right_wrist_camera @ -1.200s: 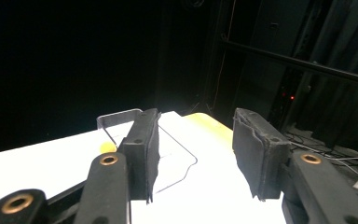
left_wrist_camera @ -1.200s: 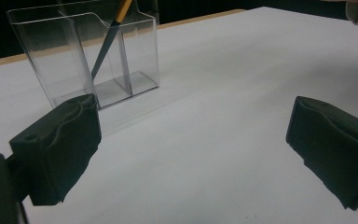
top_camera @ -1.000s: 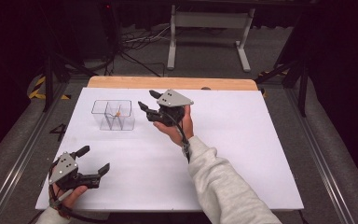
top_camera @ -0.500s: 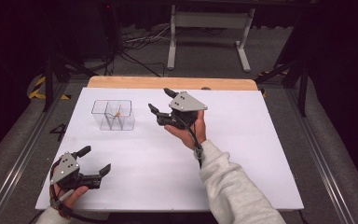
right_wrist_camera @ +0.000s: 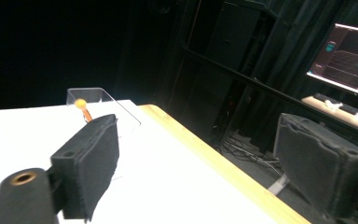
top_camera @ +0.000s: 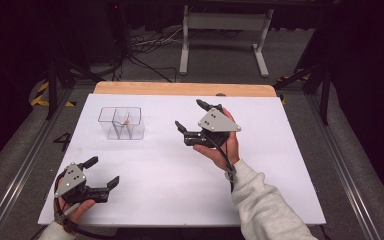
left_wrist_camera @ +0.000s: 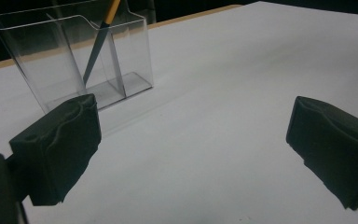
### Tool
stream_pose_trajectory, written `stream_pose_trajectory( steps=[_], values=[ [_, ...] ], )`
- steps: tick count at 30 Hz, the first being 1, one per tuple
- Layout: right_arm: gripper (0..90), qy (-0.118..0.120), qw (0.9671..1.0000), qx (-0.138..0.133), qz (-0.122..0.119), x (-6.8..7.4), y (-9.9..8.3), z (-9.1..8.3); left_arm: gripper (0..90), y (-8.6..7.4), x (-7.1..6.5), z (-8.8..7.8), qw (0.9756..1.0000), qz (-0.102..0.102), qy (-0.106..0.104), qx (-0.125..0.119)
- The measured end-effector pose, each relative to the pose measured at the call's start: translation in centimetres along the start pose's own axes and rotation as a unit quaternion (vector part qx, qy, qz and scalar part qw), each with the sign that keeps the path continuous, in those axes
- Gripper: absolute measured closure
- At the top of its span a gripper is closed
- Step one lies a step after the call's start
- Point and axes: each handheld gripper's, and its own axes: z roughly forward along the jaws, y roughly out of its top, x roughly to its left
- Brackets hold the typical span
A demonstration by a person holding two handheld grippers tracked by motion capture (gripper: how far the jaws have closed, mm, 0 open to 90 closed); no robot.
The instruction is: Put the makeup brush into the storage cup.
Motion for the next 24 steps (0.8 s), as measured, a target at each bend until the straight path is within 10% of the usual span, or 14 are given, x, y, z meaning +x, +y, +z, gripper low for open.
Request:
stream_pose_trajectory(
  steps=[24],
  values=[
    [8.1,-0.050,0.9987,0.010,0.005,-2.5,-2.4,-4.9,3.7,0.1,-0.1,0.1,1.0000,0.006,0.003,0.004]
  ],
)
